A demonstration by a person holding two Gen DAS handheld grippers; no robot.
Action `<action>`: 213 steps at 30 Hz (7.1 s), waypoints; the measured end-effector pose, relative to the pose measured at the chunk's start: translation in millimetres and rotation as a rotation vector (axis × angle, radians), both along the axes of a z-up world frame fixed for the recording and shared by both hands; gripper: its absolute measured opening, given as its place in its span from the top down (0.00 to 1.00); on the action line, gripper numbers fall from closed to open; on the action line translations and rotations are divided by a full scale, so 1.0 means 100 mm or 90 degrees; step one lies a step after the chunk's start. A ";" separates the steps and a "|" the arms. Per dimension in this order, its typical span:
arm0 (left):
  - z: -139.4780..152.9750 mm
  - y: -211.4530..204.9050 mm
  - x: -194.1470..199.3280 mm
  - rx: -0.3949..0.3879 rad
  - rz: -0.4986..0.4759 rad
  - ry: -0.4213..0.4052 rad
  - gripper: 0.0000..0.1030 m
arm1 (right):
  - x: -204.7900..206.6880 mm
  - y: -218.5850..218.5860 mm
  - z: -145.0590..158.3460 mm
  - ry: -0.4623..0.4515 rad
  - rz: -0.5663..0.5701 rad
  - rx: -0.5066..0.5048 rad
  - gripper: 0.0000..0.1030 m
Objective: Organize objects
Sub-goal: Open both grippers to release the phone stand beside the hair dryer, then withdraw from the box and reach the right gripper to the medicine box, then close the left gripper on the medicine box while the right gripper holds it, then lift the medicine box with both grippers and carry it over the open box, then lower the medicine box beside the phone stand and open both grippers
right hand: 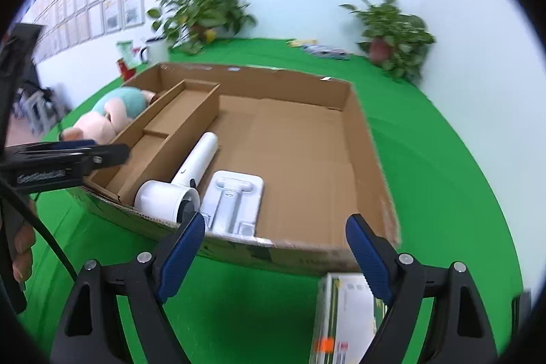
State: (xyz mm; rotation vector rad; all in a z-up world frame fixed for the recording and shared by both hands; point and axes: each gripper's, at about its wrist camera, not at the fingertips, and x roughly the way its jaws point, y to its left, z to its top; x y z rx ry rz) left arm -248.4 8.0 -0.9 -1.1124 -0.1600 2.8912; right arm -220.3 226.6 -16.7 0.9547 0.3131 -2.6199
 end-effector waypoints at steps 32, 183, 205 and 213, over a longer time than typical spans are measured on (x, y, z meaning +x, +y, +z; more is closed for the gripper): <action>-0.12 0.36 1.33 -0.030 0.024 0.051 0.01 | 0.66 0.93 -0.46 -0.065 -0.060 -0.021 0.00; -0.65 0.96 -2.16 0.282 -0.223 -0.250 0.58 | -1.33 0.10 -0.45 -0.271 0.053 -0.161 0.41; 0.07 0.12 -0.75 0.028 -0.076 0.008 0.24 | -1.19 -0.07 -0.63 -0.294 0.023 -0.085 0.26; -0.16 -0.34 -0.16 -0.051 0.011 0.068 0.15 | -0.51 -0.01 -0.21 -0.028 -0.016 -0.070 0.14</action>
